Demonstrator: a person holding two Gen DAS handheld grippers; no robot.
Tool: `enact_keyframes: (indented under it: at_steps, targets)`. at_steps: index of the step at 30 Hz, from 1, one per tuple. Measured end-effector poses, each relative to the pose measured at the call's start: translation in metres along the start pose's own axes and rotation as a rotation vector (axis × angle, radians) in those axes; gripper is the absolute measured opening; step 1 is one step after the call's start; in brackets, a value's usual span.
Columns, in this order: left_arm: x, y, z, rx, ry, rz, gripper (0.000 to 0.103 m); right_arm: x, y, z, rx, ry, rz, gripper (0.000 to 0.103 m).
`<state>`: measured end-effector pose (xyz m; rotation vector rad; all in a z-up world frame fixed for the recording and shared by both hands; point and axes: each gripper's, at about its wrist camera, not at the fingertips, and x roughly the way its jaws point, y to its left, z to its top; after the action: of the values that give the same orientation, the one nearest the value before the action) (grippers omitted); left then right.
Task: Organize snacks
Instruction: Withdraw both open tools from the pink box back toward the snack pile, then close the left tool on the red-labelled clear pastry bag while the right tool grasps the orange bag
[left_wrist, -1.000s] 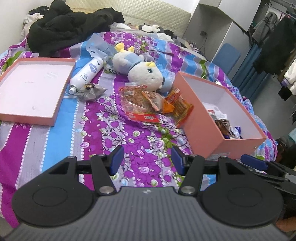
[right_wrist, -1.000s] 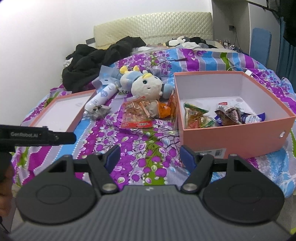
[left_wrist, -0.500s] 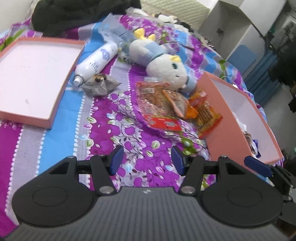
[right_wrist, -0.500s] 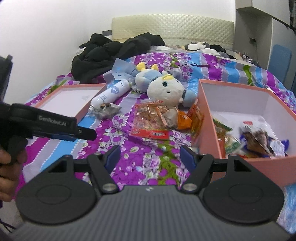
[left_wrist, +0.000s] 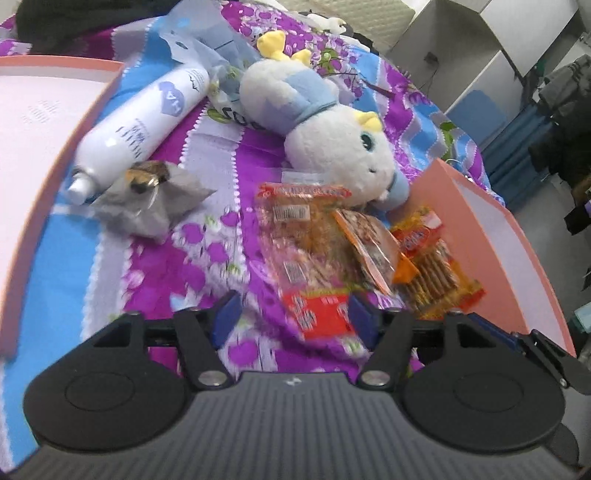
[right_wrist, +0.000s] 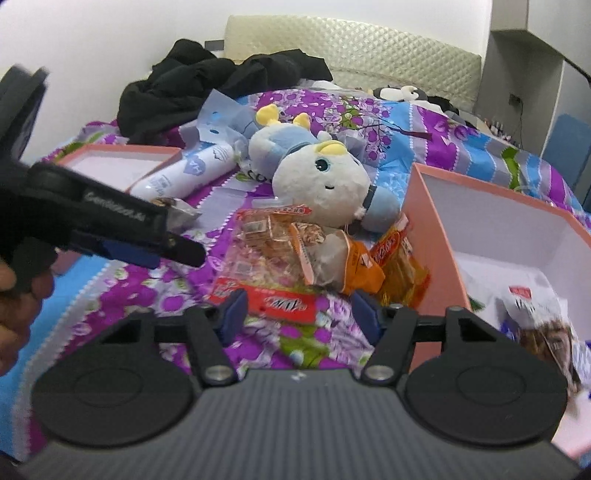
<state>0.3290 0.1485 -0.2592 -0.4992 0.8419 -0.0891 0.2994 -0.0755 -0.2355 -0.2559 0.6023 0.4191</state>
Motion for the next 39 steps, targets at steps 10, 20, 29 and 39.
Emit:
enact_keyframes:
  at_steps: [10, 20, 29, 39]
  targets:
    - [0.070, -0.006, 0.036, 0.095, 0.008, 0.003, 0.078, 0.061, 0.010, 0.004, -0.144, -0.031, -0.081, 0.047]
    - [0.100, -0.013, 0.043, 0.151, -0.031, 0.030, 0.077, 0.086, 0.019, -0.003, -0.239, -0.011, -0.135, 0.033]
    - [0.109, -0.019, 0.042, 0.180, -0.067, 0.096, 0.063, 0.071, 0.017, 0.000, -0.231, -0.025, -0.148, 0.022]
    - [0.067, -0.027, 0.036, 0.159, -0.061, 0.119, 0.055, 0.027, 0.016, -0.001, -0.158, -0.059, -0.114, 0.022]
